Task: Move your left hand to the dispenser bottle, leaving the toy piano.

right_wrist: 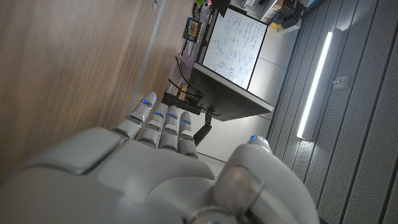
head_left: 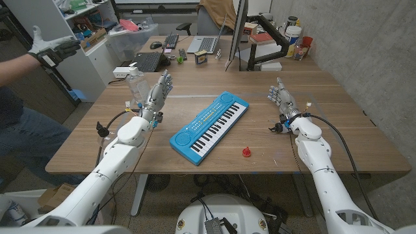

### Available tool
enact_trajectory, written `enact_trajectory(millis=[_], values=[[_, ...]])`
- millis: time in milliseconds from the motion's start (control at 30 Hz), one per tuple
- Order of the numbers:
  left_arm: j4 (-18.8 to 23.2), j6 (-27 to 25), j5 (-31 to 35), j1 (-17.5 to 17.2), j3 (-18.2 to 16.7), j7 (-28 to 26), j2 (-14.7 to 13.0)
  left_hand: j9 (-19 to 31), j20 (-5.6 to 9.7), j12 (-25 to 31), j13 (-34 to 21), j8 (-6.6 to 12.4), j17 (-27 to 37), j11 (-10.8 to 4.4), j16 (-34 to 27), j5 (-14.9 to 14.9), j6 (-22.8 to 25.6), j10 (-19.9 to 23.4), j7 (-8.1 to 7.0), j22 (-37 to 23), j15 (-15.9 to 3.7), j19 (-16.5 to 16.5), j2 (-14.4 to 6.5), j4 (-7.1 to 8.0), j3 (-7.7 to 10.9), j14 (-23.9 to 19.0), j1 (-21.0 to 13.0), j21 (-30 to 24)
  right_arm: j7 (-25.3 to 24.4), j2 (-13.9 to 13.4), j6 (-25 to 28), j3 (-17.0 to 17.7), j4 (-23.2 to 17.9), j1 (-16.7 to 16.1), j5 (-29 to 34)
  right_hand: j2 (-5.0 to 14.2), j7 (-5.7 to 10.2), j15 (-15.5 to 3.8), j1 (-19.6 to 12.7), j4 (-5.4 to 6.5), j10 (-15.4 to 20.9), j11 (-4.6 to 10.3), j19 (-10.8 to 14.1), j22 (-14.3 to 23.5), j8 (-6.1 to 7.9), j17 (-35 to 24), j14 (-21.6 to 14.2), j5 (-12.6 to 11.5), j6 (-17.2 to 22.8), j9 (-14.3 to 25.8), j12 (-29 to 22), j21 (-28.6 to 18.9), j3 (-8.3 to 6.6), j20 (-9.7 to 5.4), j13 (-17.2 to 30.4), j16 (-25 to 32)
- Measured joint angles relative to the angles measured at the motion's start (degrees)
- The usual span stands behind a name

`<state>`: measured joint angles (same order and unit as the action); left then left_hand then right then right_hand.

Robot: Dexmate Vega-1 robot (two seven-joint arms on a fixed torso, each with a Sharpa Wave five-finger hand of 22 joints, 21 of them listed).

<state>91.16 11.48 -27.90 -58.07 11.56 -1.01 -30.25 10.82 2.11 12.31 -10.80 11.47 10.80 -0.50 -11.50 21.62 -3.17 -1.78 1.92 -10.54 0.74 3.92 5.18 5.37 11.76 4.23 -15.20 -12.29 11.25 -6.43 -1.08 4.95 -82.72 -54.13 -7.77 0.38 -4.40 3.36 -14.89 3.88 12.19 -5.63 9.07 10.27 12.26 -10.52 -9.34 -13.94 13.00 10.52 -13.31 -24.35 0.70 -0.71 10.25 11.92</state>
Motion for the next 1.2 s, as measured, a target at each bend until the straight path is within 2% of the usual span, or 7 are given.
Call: enact_trajectory(millis=[567,1200], values=[[3.34,-0.74,1.43,-1.99,-1.76,-0.99,-2.08,-0.01,-0.39,-0.24,0.00,0.00,-0.01,0.00,0.34,0.00,0.21,0.00,-0.20,0.01,0.17,1.45,-0.45,-0.42,0.07,0.17,-1.05,0.43,-0.18,0.31,0.74,0.14,-0.67,-0.10,0.81,0.00,0.31,0.00,0.00,0.00,0.00,0.00,0.00,-0.01,0.00,0.01,0.00,0.00,0.31,0.00,0.00,0.20,0.00,0.00,0.00,0.00],[5.40,-1.64,1.69,-2.75,-3.76,0.21,-4.27,-0.01,-0.39,-0.23,-0.28,0.00,-0.01,0.00,0.33,0.00,0.34,0.00,-0.07,-0.06,0.51,1.44,-0.75,-0.73,0.39,-0.18,-1.81,0.43,-1.04,0.86,0.88,0.39,-1.15,-0.21,1.34,0.00,0.31,0.00,0.00,0.00,-0.01,0.00,0.20,-0.01,-0.01,-0.29,0.01,0.00,0.31,0.00,0.00,0.63,0.00,0.20,0.00,0.00]])
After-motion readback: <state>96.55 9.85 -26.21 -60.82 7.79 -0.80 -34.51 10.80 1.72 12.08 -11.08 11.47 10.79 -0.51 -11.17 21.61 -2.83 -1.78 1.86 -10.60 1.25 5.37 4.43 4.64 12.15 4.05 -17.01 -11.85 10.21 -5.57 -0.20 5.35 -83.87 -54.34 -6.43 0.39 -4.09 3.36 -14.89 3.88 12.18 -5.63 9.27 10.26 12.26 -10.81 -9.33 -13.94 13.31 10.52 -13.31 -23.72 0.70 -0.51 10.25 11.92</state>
